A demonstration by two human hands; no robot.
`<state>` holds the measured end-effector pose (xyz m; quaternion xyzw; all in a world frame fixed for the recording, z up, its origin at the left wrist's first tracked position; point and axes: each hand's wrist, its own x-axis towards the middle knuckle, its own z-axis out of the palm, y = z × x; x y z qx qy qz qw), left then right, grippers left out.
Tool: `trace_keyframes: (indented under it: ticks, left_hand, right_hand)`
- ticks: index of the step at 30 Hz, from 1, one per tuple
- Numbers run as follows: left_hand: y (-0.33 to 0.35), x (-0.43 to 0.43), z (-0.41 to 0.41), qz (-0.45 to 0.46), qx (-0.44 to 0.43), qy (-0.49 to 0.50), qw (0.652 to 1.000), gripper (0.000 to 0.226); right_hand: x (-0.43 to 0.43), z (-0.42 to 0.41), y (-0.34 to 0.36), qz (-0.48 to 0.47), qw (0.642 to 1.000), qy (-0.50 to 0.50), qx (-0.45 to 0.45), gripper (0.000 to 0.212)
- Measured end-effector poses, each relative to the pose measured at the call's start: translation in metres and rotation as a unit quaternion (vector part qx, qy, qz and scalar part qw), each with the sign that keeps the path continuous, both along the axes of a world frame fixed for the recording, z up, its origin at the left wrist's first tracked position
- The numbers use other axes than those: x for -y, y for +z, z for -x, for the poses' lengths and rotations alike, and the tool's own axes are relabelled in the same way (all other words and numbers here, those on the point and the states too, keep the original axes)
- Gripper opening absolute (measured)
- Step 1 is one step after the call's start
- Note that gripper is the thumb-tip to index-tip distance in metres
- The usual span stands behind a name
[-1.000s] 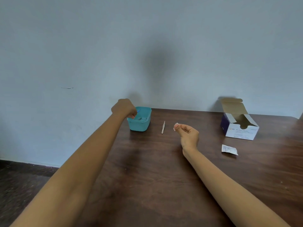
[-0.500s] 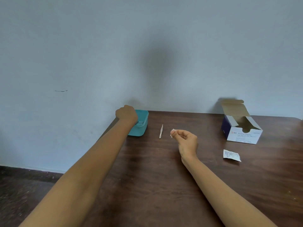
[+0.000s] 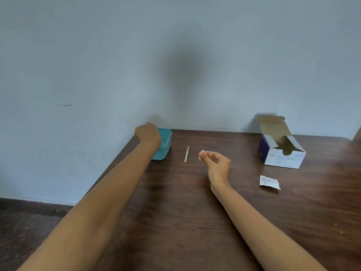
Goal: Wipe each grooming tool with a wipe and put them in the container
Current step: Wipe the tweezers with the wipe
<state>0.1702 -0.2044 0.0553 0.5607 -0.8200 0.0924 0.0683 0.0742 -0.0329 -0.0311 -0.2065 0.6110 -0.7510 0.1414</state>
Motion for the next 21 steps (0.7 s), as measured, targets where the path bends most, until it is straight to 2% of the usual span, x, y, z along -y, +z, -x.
trace_keyframes:
  ticks: [2, 5, 7, 13, 21]
  left_hand:
    - [0.006, -0.007, 0.004, 0.058, 0.002, -0.046, 0.997, 0.015]
    - [0.01, -0.031, 0.013, 0.097, -0.058, -0.098, 0.989, 0.014]
    - [0.0, -0.051, 0.021, 0.089, -0.092, -0.113, 0.985, 0.021]
    - [-0.052, -0.078, 0.038, 0.012, -0.103, -0.137, 0.985, 0.033]
    - [-0.068, -0.075, 0.047, -0.046, -0.074, -0.093, 0.992, 0.024]
  right_hand:
    - [0.0, 0.0, 0.0, 0.005, 1.0, -0.002, 0.006, 0.008]
    - [0.0, 0.0, 0.001, 0.017, 1.0, -0.007, 0.016, 0.009]
    - [-0.001, 0.0, 0.001, 0.033, 0.999, -0.01, 0.023, 0.009]
    - [-0.003, 0.001, 0.001, 0.06, 0.997, -0.032, 0.033, 0.009]
    - [-0.001, 0.004, -0.001, 0.065, 0.996, -0.039, 0.051, 0.008]
